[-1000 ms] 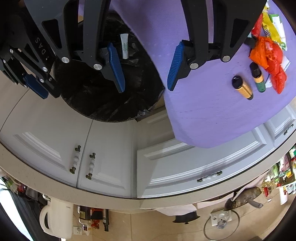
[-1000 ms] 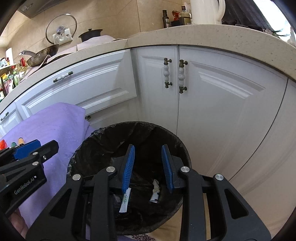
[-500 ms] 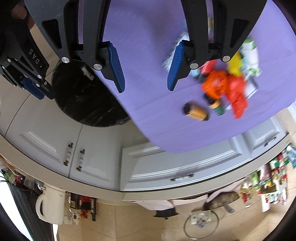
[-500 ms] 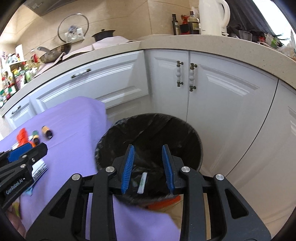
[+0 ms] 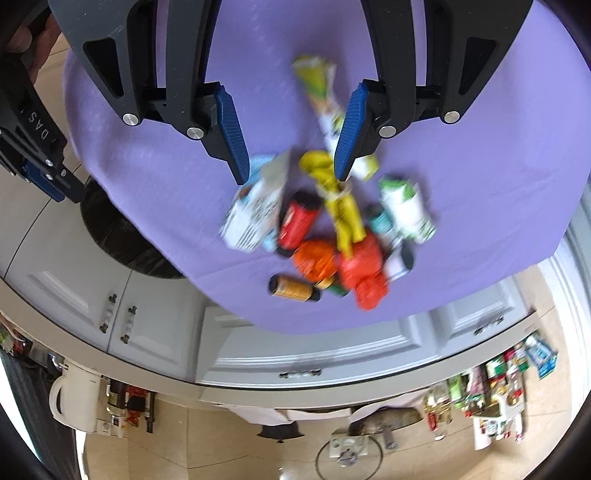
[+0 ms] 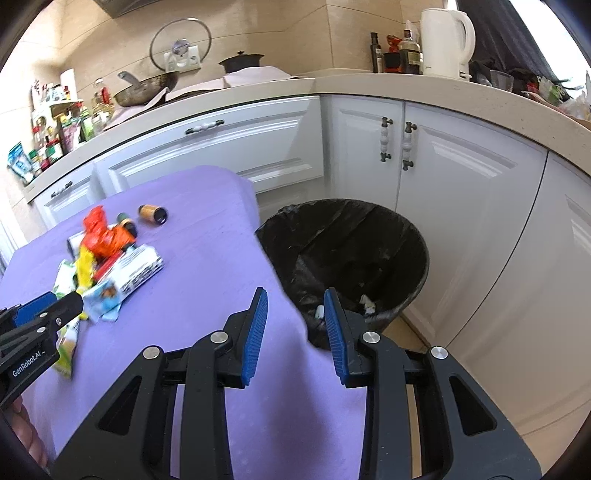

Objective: Collect trash
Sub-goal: 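Grasp the yellow-and-white crumpled wrapper with the left tool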

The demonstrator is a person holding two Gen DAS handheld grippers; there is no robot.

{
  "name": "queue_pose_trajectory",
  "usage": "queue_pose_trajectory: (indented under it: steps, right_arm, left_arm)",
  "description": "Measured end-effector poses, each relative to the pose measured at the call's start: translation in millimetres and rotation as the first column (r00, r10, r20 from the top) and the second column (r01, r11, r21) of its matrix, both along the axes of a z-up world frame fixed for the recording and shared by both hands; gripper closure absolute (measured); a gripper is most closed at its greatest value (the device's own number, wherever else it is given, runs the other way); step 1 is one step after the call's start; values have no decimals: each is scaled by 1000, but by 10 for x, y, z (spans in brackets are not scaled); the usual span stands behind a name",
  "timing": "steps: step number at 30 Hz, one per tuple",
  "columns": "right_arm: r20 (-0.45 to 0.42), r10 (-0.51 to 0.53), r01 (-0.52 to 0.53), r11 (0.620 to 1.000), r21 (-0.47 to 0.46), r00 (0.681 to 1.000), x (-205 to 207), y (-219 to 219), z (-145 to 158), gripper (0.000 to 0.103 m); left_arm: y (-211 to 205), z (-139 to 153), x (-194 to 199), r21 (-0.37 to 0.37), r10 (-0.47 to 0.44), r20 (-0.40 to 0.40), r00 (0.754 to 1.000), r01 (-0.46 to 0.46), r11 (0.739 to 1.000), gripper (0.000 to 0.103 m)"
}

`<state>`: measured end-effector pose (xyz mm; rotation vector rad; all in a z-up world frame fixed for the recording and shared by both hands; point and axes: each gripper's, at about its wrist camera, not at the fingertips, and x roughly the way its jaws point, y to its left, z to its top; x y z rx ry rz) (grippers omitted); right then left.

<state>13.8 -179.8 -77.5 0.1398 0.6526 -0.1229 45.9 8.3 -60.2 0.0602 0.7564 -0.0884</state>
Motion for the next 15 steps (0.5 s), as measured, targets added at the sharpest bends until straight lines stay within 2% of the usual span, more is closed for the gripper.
queue_pose_trajectory:
  steps: [7,10,15]
  right_arm:
    - [-5,30,-30,1000,-2,1000,-104,199,-41,72]
    - [-3,39,-39,999,-6,999,-114,237,-34,72]
    - [-3,47,-47,999,-7,999,-105,265,-36,71]
  left_arm:
    - [188,-178,-169,13,21,-31,999,-21,1000,55]
    - [216,-262,-167,15,28,-53,998,-27,1000,51]
    - [266,-356,-152,15,37,-67,997,-36,999,51]
